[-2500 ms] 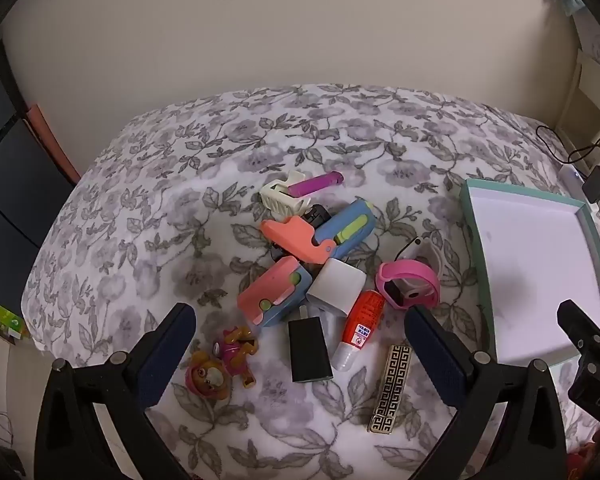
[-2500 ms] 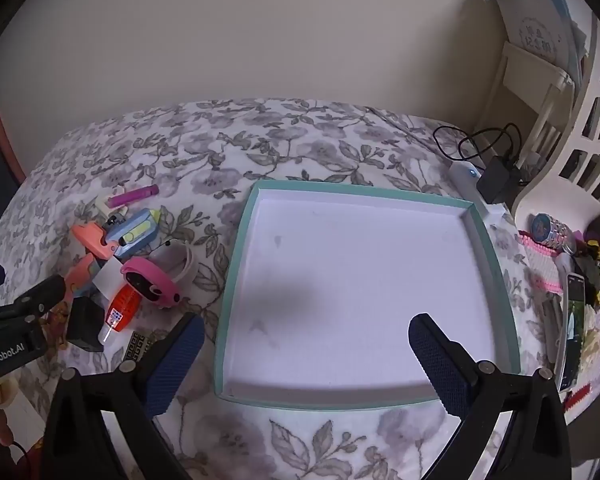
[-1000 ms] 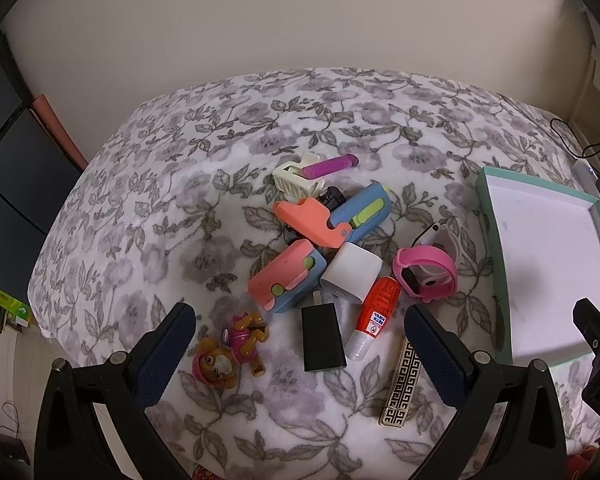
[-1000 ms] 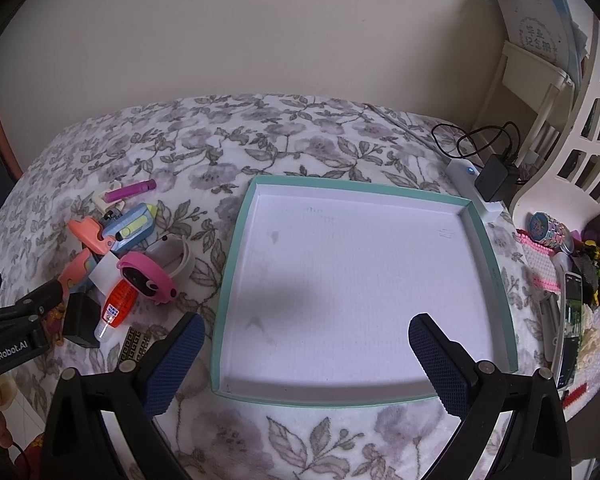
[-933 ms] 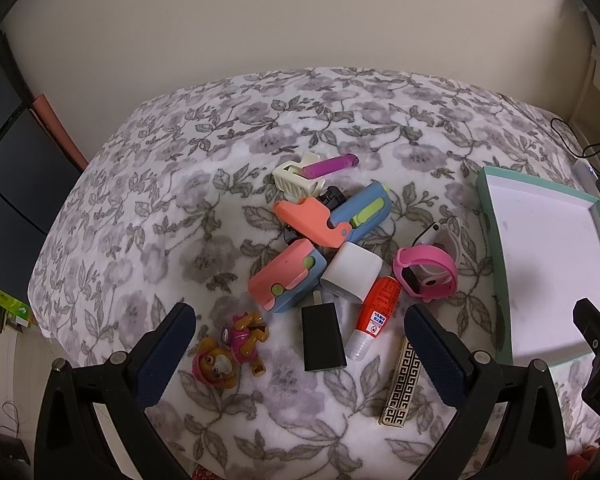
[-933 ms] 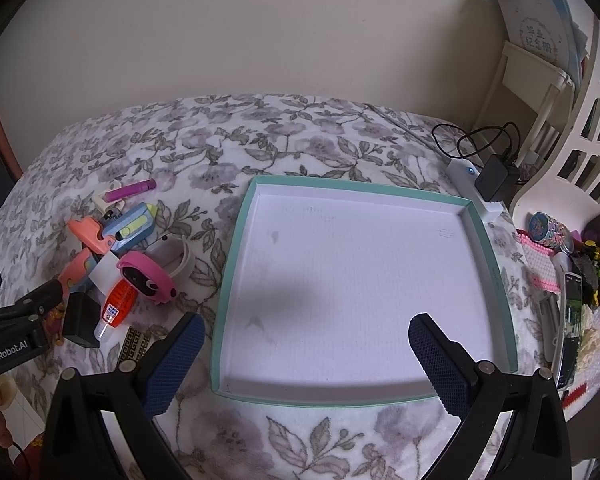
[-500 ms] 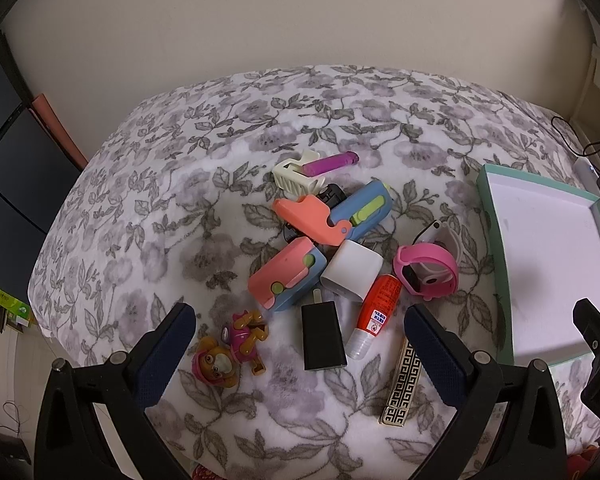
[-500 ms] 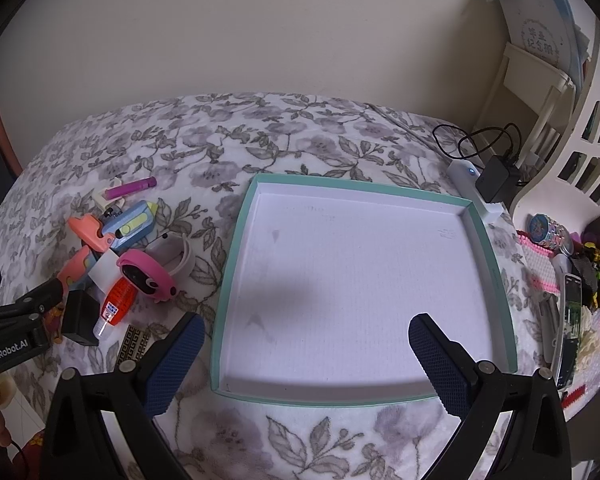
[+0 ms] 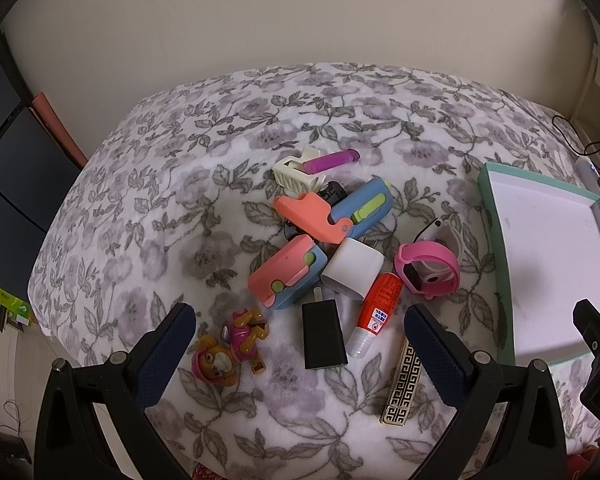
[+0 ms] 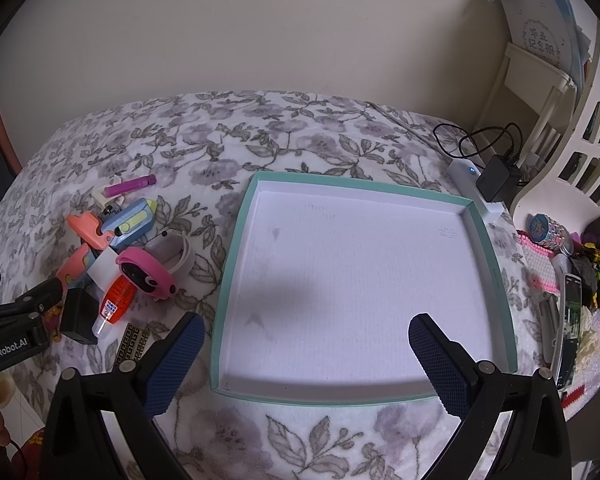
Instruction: Organize rigid objects
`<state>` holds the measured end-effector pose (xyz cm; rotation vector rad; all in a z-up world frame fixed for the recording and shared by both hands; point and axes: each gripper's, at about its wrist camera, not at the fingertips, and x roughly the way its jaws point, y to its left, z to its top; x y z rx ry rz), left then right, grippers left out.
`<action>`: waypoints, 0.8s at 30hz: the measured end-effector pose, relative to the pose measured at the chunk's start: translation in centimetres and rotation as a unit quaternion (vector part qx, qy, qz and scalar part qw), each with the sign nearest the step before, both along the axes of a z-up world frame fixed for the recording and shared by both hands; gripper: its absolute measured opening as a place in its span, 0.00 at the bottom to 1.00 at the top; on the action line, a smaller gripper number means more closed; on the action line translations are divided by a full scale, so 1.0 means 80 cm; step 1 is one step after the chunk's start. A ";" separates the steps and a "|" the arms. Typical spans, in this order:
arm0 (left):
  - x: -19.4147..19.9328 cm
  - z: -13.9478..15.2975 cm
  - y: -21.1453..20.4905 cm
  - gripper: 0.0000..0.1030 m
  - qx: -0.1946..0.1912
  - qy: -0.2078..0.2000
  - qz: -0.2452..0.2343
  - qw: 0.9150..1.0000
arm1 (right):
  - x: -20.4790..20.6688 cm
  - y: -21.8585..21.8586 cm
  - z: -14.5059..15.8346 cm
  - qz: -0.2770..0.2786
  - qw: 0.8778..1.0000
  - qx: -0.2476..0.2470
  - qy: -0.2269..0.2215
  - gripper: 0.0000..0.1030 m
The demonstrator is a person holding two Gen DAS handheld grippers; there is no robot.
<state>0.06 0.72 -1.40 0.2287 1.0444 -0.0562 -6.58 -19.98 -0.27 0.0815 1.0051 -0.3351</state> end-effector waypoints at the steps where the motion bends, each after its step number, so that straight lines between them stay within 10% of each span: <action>1: 0.000 -0.001 0.000 1.00 0.000 0.000 0.000 1.000 | 0.000 0.000 0.000 0.000 1.000 0.000 0.000 1.00; 24: 0.017 0.037 0.020 1.00 -0.004 -0.019 -0.008 1.000 | 0.004 0.015 0.012 0.021 1.000 0.008 -0.021 1.00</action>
